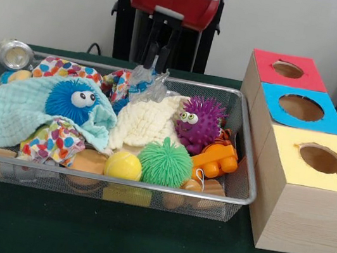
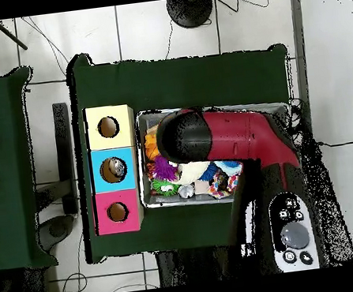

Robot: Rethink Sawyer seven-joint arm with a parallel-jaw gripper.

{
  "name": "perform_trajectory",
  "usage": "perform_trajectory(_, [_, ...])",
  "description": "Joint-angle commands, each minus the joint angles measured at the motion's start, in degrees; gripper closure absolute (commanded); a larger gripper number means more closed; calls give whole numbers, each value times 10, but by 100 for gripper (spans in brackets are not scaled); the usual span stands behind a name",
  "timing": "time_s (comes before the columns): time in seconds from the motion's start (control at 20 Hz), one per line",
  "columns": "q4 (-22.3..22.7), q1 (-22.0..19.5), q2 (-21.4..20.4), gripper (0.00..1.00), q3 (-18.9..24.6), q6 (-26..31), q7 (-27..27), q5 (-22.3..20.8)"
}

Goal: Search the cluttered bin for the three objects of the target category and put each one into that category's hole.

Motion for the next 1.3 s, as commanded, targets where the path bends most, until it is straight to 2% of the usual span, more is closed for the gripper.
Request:
perform_trajectory(0.05, [37, -44, -24, 100, 56, 46, -2, 27])
perform_trajectory(0.45, [27, -8, -39, 100, 42, 55, 25, 6])
perform_trajectory(0.7, [40, 11, -43, 100, 38, 56, 53, 14])
perform_trajectory(1.0, [38, 50, -40, 100, 13, 38, 70, -12])
perform_trajectory(1.3, [53, 79, -41, 100, -7, 32, 104, 1])
